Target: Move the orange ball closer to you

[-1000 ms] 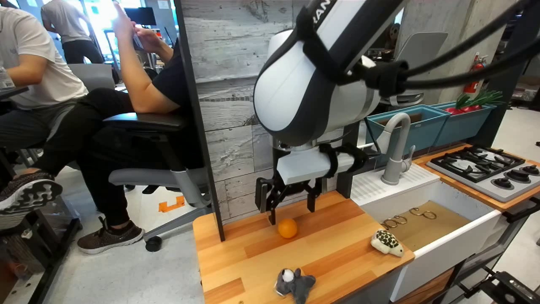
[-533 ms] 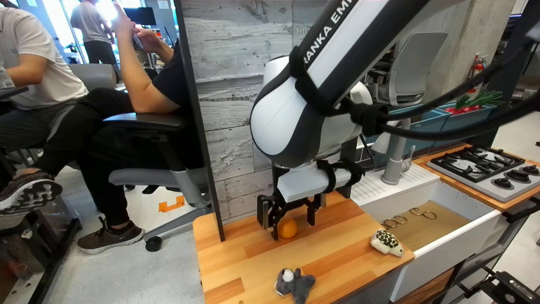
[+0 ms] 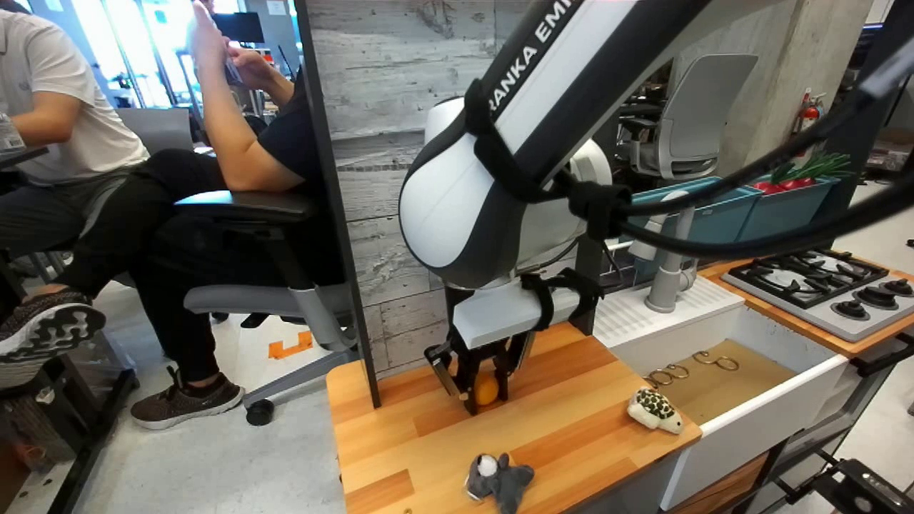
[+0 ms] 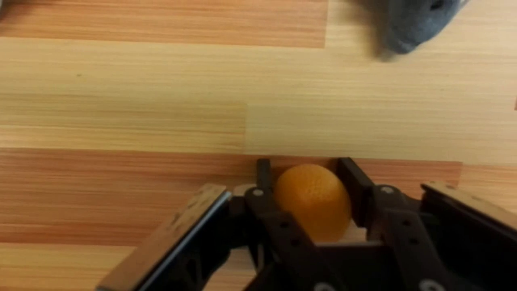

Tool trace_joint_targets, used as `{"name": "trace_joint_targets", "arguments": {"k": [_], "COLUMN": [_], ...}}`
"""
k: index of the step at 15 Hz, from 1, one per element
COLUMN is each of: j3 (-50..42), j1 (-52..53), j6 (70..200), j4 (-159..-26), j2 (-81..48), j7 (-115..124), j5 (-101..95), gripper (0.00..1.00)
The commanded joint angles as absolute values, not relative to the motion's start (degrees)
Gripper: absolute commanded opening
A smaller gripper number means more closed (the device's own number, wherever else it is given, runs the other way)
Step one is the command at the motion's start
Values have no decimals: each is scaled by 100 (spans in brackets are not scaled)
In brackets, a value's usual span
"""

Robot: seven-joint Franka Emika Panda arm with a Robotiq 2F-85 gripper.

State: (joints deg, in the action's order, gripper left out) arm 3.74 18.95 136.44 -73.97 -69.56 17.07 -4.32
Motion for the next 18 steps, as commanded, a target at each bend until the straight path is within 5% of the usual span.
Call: {"name": "trace_joint_targets", "arguments": {"k": [1, 18], "j3": [239, 190], "j1": [2060, 1761], "j6": [13564, 14203], "j4": [-7234, -9900], "j2": [-6999, -5536], "j7": [1630, 1842], "j5": [-471, -177], "gripper": [18, 18]}}
